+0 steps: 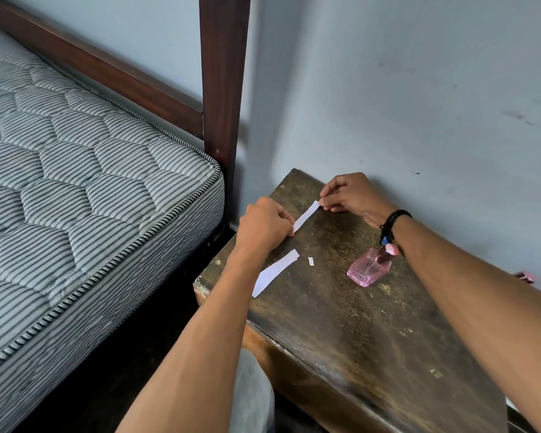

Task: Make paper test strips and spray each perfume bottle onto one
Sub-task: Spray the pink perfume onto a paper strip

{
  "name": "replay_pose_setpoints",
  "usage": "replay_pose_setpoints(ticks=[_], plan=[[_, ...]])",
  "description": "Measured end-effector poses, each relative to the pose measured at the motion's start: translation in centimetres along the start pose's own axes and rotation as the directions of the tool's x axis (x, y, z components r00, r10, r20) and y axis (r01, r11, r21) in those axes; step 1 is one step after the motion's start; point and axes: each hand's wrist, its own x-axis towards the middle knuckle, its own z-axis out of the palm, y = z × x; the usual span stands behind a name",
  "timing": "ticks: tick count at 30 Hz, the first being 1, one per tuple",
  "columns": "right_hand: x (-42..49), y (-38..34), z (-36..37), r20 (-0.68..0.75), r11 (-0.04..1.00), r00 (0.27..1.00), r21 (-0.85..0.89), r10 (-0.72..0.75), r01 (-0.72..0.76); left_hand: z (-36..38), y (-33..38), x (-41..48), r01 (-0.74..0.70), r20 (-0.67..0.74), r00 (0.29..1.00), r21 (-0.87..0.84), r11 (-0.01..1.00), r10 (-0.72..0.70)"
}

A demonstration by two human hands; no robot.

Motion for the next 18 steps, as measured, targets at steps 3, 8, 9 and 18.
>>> replay_pose_setpoints(ticks=[3,8,9,18], plan=[[0.11,0.15,0.02,0.002,1.0,1.0,-0.002,-0.012,0.012,0.09,0.07,0.0,-0.009,-0.004,1.0,0.019,1.0,0.009],[0.12,0.12,0.0,0.005,1.0,1.0,-0.022,-0.018,0.019,0.08,0.18,0.06,-0.016,-0.004,1.0,0.062,0.998,0.016],[0.12,0.08,-0.02,0.006,0.999,1.0,-0.03,-0.02,0.021,0.07,0.22,0.02,-0.018,-0.001,1.0,0.069,0.997,0.018],[0.04,-0.22,-0.22,-0.005,0.999,1.0,-0.054,-0.006,0.005,-0.03,0.16,0.06,0.007,0.035,0.999,0.074,0.997,-0.01]])
